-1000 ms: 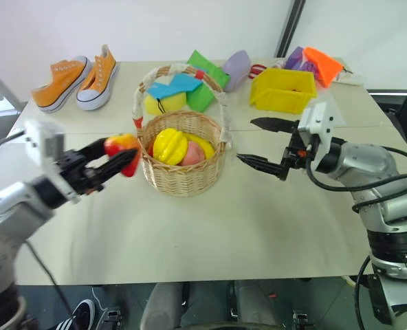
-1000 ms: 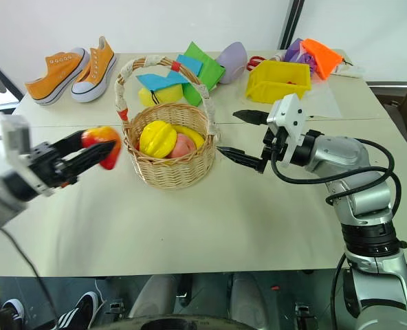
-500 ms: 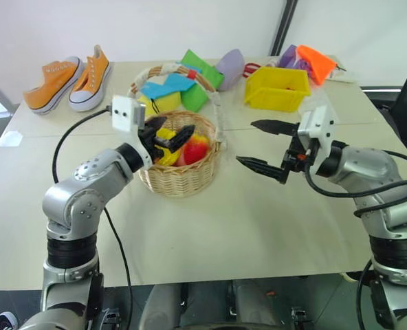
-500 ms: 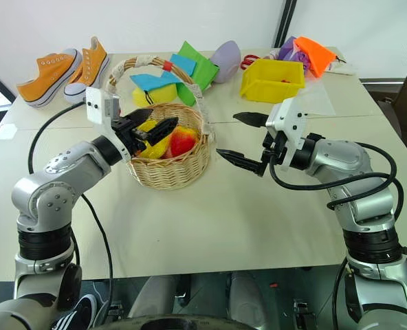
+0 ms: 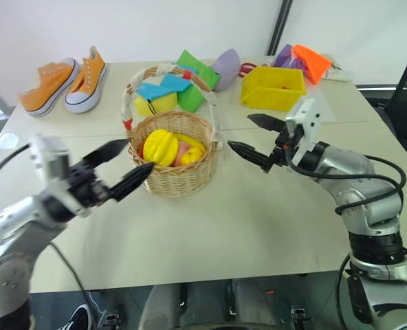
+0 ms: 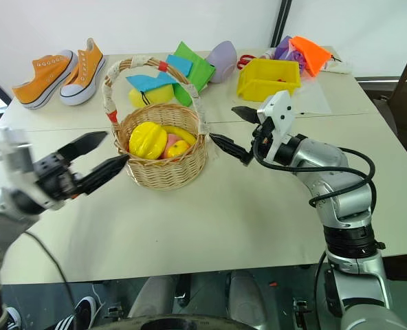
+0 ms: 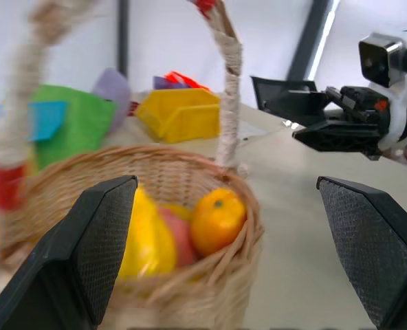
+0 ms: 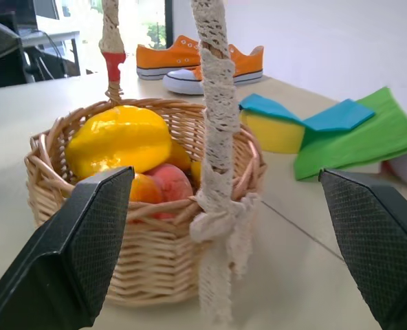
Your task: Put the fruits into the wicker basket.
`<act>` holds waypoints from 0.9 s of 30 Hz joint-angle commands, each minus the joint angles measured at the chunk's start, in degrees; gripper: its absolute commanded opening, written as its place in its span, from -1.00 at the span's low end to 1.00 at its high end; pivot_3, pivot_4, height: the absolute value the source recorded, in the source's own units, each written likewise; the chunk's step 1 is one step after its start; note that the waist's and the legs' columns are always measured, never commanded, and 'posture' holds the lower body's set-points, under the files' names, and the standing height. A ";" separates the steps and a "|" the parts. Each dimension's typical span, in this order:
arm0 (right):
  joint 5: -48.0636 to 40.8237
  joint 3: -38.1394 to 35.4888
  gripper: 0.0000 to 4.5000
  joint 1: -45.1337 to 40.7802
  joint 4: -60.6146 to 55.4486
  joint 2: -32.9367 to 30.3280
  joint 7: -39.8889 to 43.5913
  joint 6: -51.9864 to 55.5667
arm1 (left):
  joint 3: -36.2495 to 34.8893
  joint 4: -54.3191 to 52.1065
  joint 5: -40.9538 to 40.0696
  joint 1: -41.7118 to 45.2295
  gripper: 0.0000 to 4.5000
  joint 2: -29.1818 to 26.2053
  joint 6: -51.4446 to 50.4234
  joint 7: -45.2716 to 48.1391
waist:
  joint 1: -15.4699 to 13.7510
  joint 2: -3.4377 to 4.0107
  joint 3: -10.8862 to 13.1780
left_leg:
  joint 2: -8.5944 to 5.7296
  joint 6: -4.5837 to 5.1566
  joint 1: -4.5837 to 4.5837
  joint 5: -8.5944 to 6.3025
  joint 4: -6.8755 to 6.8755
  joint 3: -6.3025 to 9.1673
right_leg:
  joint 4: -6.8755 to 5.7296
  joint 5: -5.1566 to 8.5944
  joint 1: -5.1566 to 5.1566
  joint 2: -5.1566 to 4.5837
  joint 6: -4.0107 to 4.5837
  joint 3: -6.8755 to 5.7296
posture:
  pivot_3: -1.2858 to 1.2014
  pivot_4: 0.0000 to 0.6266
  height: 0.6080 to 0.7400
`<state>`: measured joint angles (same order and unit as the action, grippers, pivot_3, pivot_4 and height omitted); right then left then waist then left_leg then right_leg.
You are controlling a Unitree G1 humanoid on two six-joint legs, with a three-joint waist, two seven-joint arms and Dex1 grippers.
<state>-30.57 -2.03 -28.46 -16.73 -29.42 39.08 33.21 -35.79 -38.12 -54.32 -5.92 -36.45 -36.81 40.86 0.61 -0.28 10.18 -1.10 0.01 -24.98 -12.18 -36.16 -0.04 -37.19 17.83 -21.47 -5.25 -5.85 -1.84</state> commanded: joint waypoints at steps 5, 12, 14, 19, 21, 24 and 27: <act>3.77 3.19 1.00 -3.63 0.81 7.09 -7.97 -0.28 | -14.04 4.85 1.33 -11.51 0.99 -0.68 8.83 9.01 | 0.19 0.01 -0.01 | -0.03 0.03 0.00 -0.03 0.04 0.00 | 0.05 0.07 -0.01 -0.09 0.14 0.00 | 0.03 -0.52 1.00; 8.55 5.92 1.00 -6.30 4.81 12.98 -12.52 -2.00 | -12.91 7.80 3.55 -14.50 0.99 2.61 14.71 9.29 | 0.17 0.03 -0.01 | -0.06 0.02 -0.01 -0.04 0.10 -0.01 | 0.06 0.08 -0.24 -0.14 0.17 0.00 | 0.03 -0.52 1.00; 9.27 6.08 1.00 -7.03 6.04 14.01 -12.83 -2.51 | -13.07 7.77 3.08 -15.47 0.99 2.88 15.28 9.87 | 0.22 0.03 -0.02 | -0.07 0.02 -0.01 -0.05 0.10 -0.01 | 0.06 0.08 -0.28 -0.15 0.17 0.00 | 0.03 -0.52 1.00; 10.71 6.57 0.89 -7.28 7.27 15.79 -13.45 -3.06 | -12.70 7.37 2.46 -17.25 1.00 2.86 16.53 10.86 | 0.50 0.04 -0.02 | -0.06 0.01 -0.01 -0.05 0.19 -0.01 | 0.03 0.08 -0.36 -0.14 0.17 0.01 | 0.03 -0.52 1.00; 11.16 6.61 0.60 -7.28 7.41 16.06 -13.49 -3.10 | -12.34 7.58 2.41 -17.53 1.00 3.04 16.82 10.88 | 0.50 0.04 -0.02 | -0.06 0.01 -0.01 -0.05 0.19 -0.01 | 0.03 0.07 -0.37 -0.14 0.17 0.01 | 0.03 -0.52 1.00; 11.45 6.60 -0.06 -7.25 7.32 16.22 -12.99 -3.15 | -11.36 7.22 2.40 -17.70 1.00 3.23 17.16 10.83 | 0.50 0.04 -0.02 | -0.06 0.01 -0.01 -0.05 0.19 -0.01 | 0.03 0.08 -0.37 -0.15 0.17 0.01 | 0.03 -0.52 1.00; 11.52 6.38 -0.80 -7.23 7.23 16.45 -13.07 -2.99 | -10.49 7.15 2.26 -17.55 1.00 3.05 17.42 10.69 | 0.52 0.04 -0.02 | -0.06 0.01 -0.01 -0.05 0.20 -0.01 | 0.03 0.08 -0.37 -0.15 0.18 0.01 | 0.03 -0.52 1.00</act>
<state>-19.00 4.69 -34.62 -8.29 -13.35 25.95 31.44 -45.87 -29.46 -51.36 -23.44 -33.36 -20.75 51.46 1.12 -0.24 10.17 -1.16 0.03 -24.99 -12.23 -35.96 -0.06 -37.17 17.90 -21.84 -5.39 -5.67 -1.83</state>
